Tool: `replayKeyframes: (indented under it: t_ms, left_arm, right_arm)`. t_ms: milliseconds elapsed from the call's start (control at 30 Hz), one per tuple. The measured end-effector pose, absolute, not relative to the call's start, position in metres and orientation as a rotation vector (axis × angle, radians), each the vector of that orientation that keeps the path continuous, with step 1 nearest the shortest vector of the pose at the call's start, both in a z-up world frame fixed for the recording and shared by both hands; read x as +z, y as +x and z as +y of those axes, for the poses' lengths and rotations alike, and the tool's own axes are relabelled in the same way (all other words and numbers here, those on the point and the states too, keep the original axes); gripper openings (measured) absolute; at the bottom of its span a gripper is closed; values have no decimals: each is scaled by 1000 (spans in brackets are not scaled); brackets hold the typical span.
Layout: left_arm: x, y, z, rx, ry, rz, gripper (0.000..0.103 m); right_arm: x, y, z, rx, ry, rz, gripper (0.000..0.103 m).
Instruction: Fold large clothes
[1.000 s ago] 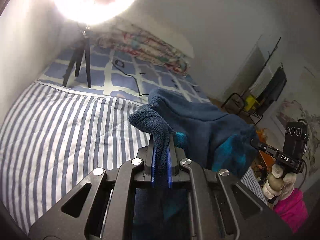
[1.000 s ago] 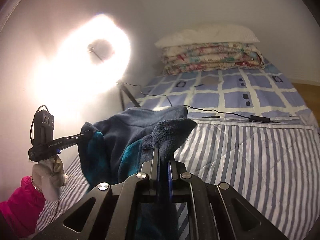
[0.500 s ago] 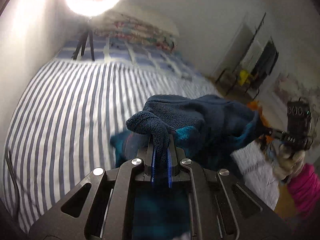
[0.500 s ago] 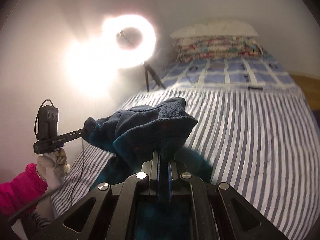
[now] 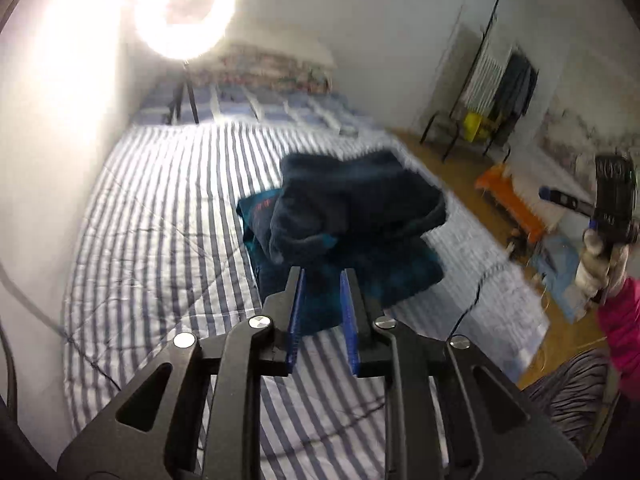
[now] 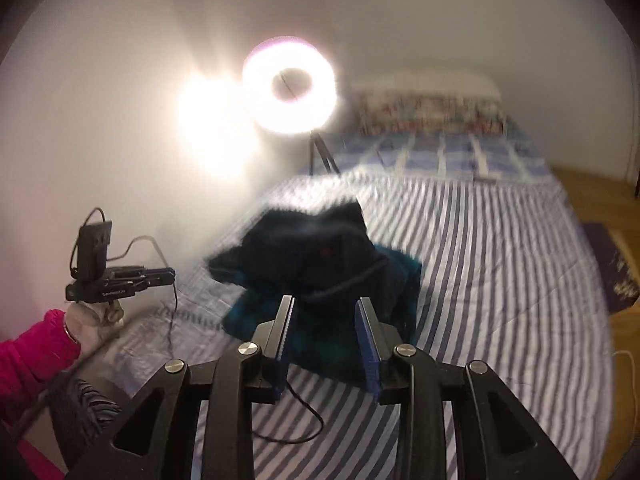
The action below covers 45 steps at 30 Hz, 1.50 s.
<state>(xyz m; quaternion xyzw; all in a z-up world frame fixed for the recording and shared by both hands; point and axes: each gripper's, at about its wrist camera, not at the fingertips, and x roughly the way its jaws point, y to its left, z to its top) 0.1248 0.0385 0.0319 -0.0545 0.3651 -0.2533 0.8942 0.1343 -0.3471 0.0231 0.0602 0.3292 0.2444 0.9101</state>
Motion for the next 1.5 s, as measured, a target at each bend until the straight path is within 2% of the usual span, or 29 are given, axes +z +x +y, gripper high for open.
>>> replayKeyframes:
  t_ms: [233, 300, 333, 367, 433, 633, 867, 1067, 1100, 1167, 1200, 1233, 1333, 1500]
  left_arm:
    - [98, 63, 63, -546, -237, 736, 37]
    - [113, 53, 61, -553, -241, 712, 49]
    - [119, 50, 58, -547, -235, 689, 61]
    - [121, 52, 55, -545, -232, 682, 67]
    - [117, 64, 47, -540, -250, 687, 67]
    - [72, 131, 24, -474, -288, 761, 67]
    - [17, 189, 32, -441, -452, 809, 67]
    - [-1, 213, 43, -412, -460, 837, 67]
    - [-3, 216, 44, -408, -463, 842, 67]
    - [-7, 220, 47, -387, -462, 852, 67]
    - [-8, 221, 48, -382, -465, 854, 67]
    - [-9, 222, 49, -374, -473, 855, 67]
    - [-9, 220, 54, -367, -496, 844, 67]
    - [-4, 216, 59, -358, -521, 818, 67]
  right_arm:
    - [88, 36, -358, 537, 158, 548, 37]
    - [98, 20, -356, 539, 144, 536, 43]
    - [103, 12, -355, 541, 132, 526, 53]
    - [105, 10, -354, 543, 122, 520, 57]
    - [105, 15, -352, 538, 112, 512, 65]
    - [67, 103, -338, 519, 153, 603, 70]
    - [11, 236, -313, 469, 222, 732, 71]
    - [-44, 316, -301, 397, 301, 829, 71]
    - [-51, 323, -301, 399, 322, 841, 70]
    - [-65, 332, -300, 414, 352, 860, 55]
    - [-71, 334, -298, 436, 365, 872, 33]
    - [-77, 334, -296, 458, 371, 885, 21]
    - [-73, 311, -293, 521, 327, 834, 12]
    - [-51, 236, -283, 623, 101, 738, 11]
